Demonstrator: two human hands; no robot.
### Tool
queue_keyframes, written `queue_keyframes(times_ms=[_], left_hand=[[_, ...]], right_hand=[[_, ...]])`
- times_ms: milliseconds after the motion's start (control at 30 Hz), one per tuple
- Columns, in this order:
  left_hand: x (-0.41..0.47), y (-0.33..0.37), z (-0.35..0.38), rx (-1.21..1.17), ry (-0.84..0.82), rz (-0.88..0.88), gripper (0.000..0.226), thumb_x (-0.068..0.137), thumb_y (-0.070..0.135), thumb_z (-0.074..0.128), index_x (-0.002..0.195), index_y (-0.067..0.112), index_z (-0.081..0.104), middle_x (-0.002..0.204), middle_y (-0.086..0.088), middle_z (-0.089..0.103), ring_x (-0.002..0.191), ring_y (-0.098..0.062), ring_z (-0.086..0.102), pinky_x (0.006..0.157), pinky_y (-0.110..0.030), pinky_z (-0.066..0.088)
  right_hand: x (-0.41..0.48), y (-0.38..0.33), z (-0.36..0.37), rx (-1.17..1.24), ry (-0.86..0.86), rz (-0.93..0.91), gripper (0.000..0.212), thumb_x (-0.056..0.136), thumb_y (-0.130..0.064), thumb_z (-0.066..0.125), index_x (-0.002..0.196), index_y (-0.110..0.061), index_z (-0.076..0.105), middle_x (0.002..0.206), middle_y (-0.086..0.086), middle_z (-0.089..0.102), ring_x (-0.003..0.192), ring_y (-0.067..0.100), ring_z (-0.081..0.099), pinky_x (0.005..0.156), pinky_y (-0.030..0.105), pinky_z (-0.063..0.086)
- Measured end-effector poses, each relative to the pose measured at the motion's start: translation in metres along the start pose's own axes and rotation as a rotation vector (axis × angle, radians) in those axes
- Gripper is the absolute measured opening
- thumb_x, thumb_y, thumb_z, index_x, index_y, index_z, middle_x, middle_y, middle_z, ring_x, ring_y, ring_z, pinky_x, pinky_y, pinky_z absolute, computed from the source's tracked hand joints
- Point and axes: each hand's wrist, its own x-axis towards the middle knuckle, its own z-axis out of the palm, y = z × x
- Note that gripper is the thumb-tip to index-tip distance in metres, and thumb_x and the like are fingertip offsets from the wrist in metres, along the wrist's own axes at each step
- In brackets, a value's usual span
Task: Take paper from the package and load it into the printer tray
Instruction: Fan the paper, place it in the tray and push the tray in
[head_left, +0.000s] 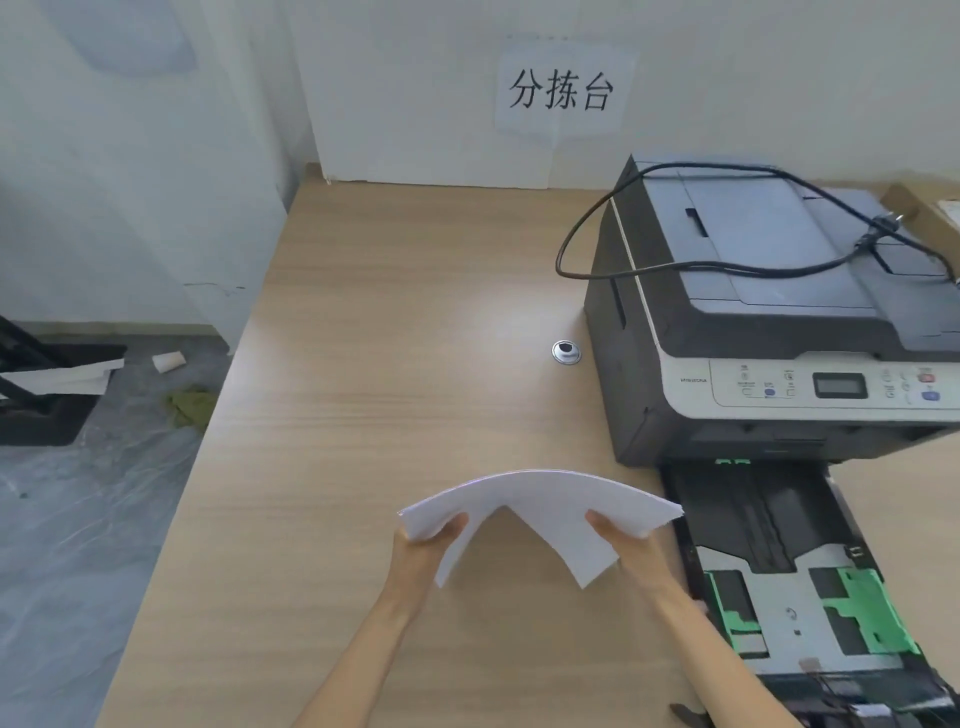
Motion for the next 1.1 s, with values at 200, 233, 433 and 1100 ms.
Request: queue_keyframes(times_ms=[200,233,433,1100], left_hand=[[0.005,-0.010,0.004,0.095,0.004,-0.013,0.017,0.086,-0.001,0.058,0.073,0.010,0.059,0.051,0.019,0.058,0.051,0.002,0.051,0.047,-0.009,0.041],[0.005,-0.010,0.004,0.090,0.015,-0.028,0.019,0.085,0.000,0.059,0.071,0.012,0.060,0.052,0.018,0.059,0.054,-0.001,0.053,0.047,-0.010,0.041],[0.002,0.026,-0.003,0.087,0.055,-0.008,0.010,0.080,0.018,0.071,0.073,0.021,0.066,0.080,-0.002,0.069,0.074,-0.019,0.063,0.069,-0.032,0.048],[-0.034,0.160,-0.020,0.140,-0.735,-0.062,0.076,0.052,0.042,0.087,0.117,0.011,0.062,0.109,-0.012,0.072,0.096,-0.031,0.070,0.075,-0.039,0.058]], right_hand=[[0.007,0.015,-0.013,-0.019,0.026,0.075,0.009,0.090,-0.012,0.060,0.096,-0.016,0.063,0.091,0.002,0.064,0.083,0.016,0.059,0.067,0.027,0.046],[0.007,0.015,-0.013,-0.031,0.029,0.099,0.005,0.088,-0.011,0.062,0.090,-0.016,0.063,0.088,0.004,0.063,0.080,0.016,0.058,0.065,0.026,0.045],[-0.003,-0.022,-0.021,-0.070,-0.064,0.031,0.007,0.080,-0.011,0.072,0.084,-0.017,0.071,0.095,0.010,0.072,0.088,0.026,0.068,0.083,0.038,0.056],[-0.117,-0.086,-0.056,0.081,-0.184,-0.066,0.037,0.086,-0.028,0.063,0.118,-0.011,0.062,0.115,0.013,0.070,0.105,0.034,0.066,0.085,0.043,0.055]])
